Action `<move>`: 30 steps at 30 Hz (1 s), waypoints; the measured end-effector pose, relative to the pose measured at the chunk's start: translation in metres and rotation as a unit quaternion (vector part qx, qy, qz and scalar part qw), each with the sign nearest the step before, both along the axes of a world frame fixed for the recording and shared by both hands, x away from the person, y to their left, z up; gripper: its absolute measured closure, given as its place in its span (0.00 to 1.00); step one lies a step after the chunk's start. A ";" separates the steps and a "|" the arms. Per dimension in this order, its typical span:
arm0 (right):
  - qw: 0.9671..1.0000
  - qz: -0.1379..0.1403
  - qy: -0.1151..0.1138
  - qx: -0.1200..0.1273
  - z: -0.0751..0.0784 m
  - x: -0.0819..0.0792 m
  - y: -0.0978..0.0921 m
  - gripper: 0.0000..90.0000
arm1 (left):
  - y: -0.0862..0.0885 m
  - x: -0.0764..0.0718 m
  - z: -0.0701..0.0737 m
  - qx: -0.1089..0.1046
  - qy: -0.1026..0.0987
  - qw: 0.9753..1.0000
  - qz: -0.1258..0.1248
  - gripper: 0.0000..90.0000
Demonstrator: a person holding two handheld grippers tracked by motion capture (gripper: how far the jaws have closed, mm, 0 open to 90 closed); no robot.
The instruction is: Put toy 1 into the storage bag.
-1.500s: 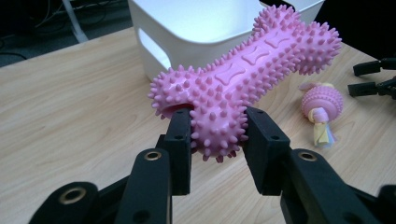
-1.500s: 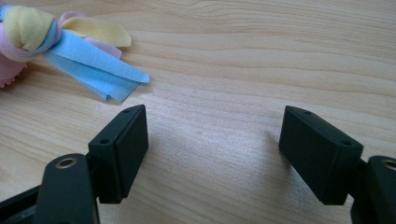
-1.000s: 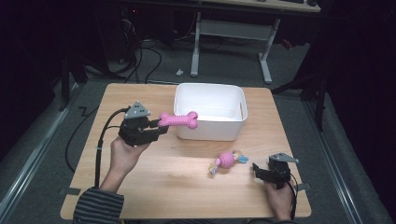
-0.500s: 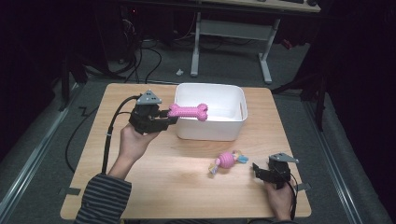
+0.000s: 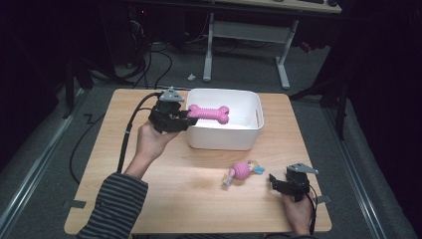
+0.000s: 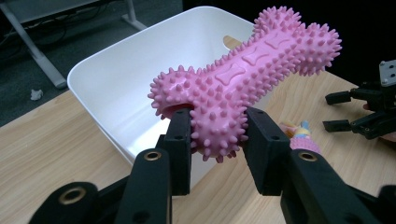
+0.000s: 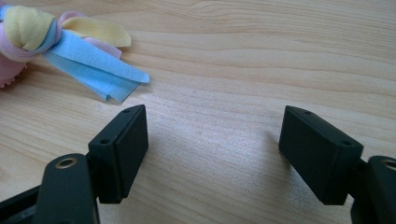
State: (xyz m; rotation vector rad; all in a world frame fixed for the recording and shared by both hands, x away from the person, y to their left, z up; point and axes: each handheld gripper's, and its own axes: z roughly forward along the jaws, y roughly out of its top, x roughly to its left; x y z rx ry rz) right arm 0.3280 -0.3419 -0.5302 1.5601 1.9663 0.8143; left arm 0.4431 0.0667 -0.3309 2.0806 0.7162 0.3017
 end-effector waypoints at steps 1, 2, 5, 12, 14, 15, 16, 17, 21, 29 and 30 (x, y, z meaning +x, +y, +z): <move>1.000 0.000 0.000 0.000 0.000 0.000 0.000 0.27 | -0.002 0.002 0.000 0.003 0.001 1.000 -0.001 0.72; 1.000 0.000 0.000 0.000 0.000 0.000 0.000 0.27 | -0.004 0.003 0.000 0.003 0.002 1.000 0.000 0.72; 1.000 0.000 0.000 0.000 0.000 0.000 0.000 0.27 | -0.010 0.009 -0.001 0.008 0.004 1.000 -0.003 0.72; 1.000 0.000 0.000 0.000 0.000 0.000 0.000 0.27 | -0.021 0.020 -0.006 0.016 0.010 1.000 -0.005 0.72; 1.000 0.000 0.000 0.000 0.000 0.000 0.000 0.27 | -0.023 0.023 -0.008 0.018 0.013 1.000 -0.005 0.71; 1.000 0.000 0.000 0.000 0.000 0.000 0.000 0.27 | -0.025 0.024 -0.009 0.017 0.015 1.000 -0.004 0.72; 1.000 0.000 0.000 0.000 0.000 0.000 0.000 0.27 | -0.028 0.027 -0.010 0.021 0.017 1.000 -0.007 0.72; 1.000 0.000 0.000 0.000 0.000 0.000 0.000 0.27 | -0.028 0.027 -0.010 0.021 0.017 1.000 -0.007 0.72; 1.000 0.000 0.000 0.000 0.000 0.000 0.000 0.27 | -0.032 0.031 -0.012 0.025 0.019 0.999 -0.005 0.71; 1.000 -0.001 0.000 0.001 0.000 0.000 0.000 0.27 | -0.040 0.038 -0.015 0.036 0.022 0.999 -0.007 0.71; 1.000 -0.001 0.001 0.001 0.000 0.000 0.000 0.27 | -0.042 0.040 -0.017 0.037 0.023 0.999 -0.005 0.71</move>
